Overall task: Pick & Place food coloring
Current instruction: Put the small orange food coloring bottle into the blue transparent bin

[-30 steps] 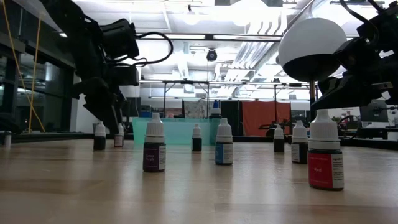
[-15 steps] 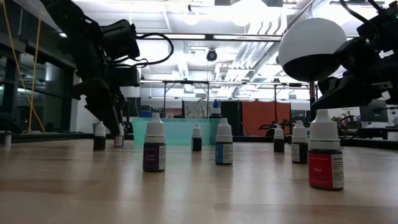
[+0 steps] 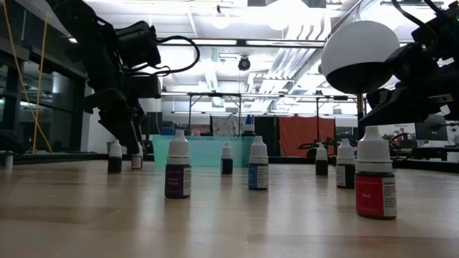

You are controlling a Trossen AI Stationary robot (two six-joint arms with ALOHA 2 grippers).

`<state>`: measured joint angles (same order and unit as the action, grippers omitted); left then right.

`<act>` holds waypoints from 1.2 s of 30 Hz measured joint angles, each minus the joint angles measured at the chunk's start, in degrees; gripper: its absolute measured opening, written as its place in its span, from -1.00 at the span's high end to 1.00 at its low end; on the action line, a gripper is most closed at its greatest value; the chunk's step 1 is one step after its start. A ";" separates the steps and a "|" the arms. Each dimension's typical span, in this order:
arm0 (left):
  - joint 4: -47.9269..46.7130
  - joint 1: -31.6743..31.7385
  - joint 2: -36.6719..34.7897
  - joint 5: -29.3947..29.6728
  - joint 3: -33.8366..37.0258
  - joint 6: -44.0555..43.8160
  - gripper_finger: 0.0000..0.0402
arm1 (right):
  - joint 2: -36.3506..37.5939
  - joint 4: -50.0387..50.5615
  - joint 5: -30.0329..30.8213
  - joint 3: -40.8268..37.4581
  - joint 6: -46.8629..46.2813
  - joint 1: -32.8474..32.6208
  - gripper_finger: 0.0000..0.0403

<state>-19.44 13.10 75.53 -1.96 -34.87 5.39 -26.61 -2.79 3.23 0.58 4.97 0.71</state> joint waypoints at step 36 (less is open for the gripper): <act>-30.88 0.02 -2.36 -1.13 -29.71 -25.73 0.81 | -0.02 -0.01 0.00 0.02 0.00 0.01 1.00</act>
<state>-50.32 13.13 73.17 -3.09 -64.58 -20.35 -26.63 -2.80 3.22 0.60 4.97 0.72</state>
